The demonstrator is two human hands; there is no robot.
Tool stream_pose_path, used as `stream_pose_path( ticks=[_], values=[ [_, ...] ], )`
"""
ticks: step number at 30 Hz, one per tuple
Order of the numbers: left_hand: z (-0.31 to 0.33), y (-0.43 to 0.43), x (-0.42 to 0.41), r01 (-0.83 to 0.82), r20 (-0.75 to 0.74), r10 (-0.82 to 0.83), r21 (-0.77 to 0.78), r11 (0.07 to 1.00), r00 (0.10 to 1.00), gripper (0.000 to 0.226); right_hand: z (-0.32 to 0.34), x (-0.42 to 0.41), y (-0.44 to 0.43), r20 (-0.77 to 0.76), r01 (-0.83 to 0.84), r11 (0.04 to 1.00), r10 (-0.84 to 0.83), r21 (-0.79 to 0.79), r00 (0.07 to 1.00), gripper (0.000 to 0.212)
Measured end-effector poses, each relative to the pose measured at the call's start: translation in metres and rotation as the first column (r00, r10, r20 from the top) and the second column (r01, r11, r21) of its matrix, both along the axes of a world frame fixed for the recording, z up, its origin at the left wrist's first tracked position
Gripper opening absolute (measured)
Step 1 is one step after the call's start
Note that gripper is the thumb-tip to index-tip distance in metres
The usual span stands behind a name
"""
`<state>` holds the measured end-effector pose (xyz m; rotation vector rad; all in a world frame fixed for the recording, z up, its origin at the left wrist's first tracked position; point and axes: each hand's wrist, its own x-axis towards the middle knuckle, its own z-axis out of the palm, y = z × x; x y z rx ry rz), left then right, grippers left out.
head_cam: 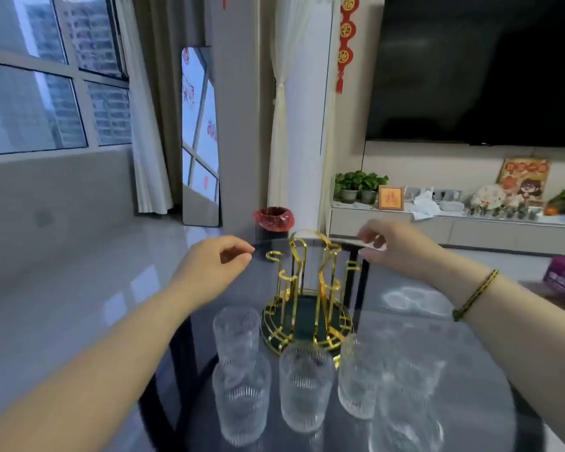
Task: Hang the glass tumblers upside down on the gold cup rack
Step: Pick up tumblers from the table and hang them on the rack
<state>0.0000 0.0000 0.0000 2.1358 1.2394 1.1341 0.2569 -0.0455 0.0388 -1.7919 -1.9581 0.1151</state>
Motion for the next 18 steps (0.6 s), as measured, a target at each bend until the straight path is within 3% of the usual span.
stream_pose_path(
  ticks=[10,14,18],
  values=[
    [-0.109,-0.122,0.026,-0.036,-0.010,0.038,0.149,0.988,0.999,0.020,-0.097,0.008,-0.108,-0.185,0.149,0.979,-0.123,0.138,0.975,0.038],
    [-0.166,-0.151,0.053,0.061,-0.185,-0.044,0.088,0.994,0.982,0.029,-0.143,0.014,-0.139,-0.371,0.344,0.883,-0.217,0.320,0.903,0.045],
    [-0.197,-0.152,0.066,0.092,-0.370,-0.093,-0.020,0.996,0.924,0.046,-0.197,0.003,-0.157,-0.550,0.390,0.900,-0.230,0.193,0.803,0.072]
  ],
)
